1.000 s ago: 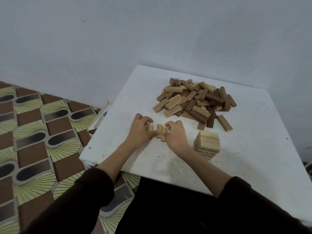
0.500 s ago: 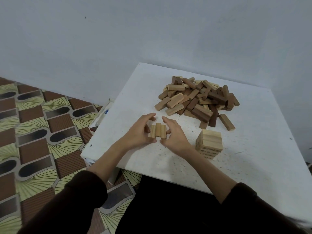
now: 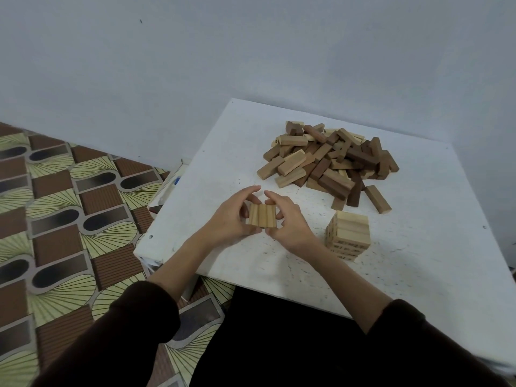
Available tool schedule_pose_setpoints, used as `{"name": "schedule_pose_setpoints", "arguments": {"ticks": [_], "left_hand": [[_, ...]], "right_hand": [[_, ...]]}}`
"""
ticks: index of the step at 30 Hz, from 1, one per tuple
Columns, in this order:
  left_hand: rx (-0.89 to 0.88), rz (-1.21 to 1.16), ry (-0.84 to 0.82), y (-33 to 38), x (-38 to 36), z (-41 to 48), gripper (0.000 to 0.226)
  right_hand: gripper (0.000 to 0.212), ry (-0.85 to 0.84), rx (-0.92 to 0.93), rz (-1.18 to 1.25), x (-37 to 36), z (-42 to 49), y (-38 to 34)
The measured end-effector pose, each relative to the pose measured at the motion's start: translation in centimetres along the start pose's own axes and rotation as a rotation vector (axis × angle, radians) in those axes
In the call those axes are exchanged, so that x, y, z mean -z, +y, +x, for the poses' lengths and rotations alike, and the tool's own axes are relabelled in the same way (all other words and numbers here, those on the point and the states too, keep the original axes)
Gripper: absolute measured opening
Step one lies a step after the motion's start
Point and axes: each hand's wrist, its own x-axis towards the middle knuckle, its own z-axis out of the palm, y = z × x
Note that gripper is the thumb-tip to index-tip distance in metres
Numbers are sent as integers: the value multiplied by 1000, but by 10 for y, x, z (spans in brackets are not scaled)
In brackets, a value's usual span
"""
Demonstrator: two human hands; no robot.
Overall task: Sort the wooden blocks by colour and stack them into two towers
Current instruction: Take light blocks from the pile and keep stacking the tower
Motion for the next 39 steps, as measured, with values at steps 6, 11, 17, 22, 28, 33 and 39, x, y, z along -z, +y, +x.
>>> {"name": "schedule_pose_setpoints", "arguments": {"ticks": [6,11,17,22,28,33,39], "left_hand": [[-13,18,-8,0,0,0,82],[-15,35,-24,0,1,1,83],[15,20,-23,2,2,0,83],[18,41,-10,3,3,-1,82],[-49,72,123,17,2,-2,80],[-108,0,128,54,11,9,82],[-233,-30,67,95,-16,18,83]], "right_hand": [[68,1,8,2,0,1,0],[69,-6,13,14,1,0,0],[69,-5,18,5,1,1,-1],[70,-6,14,-34,-1,4,-6],[66,61,77,-162,6,6,-21],[73,114,178,-159,42,-1,-43],[77,149,221,-152,100,-32,-33]]}}
